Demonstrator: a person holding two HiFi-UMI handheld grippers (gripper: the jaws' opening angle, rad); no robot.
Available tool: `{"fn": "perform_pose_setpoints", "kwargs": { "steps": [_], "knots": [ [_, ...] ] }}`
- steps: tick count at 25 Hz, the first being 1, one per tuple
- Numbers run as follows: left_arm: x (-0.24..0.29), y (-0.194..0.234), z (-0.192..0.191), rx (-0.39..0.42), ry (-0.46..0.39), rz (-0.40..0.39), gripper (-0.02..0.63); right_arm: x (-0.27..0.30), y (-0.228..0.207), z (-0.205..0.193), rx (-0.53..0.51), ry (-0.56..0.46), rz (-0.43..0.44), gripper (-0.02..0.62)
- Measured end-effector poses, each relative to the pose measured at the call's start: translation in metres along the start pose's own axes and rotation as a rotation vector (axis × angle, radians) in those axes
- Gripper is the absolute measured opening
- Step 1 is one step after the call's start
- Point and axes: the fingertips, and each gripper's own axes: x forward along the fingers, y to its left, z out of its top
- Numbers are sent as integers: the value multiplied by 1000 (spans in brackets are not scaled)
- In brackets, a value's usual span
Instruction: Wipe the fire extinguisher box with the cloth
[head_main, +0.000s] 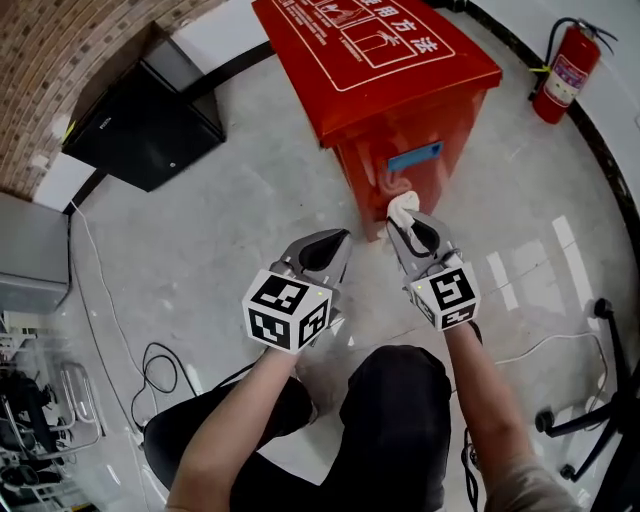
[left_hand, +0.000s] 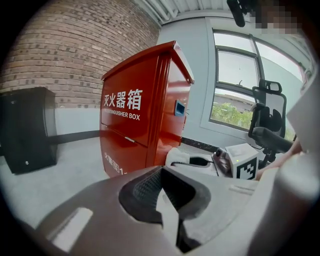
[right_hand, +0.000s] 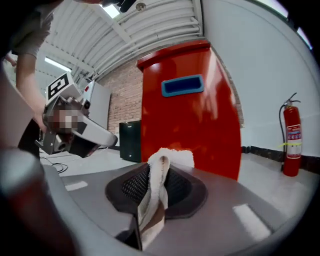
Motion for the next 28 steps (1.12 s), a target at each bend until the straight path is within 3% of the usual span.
{"fn": "perform_pose_setpoints", "kwargs": {
  "steps": [6,12,18,21,28],
  "knots": [
    [-10,17,-20,-16,21,38,0,23,49,-23,-7,27,155,89],
    [-19,23,-46,-39,42,60,0,39,89,-65,-41,131,281,89],
    [-15,24,-68,-65,59,58,0,41,43,-102,-83,199,113,89],
    [-11,20,-73,-71,65,44,0,33,24,-102,-104,194,79,89],
    [-5,16,-77,-71,66,16,0,6,-45,-105,-45,177,-89,87]
  ]
}}
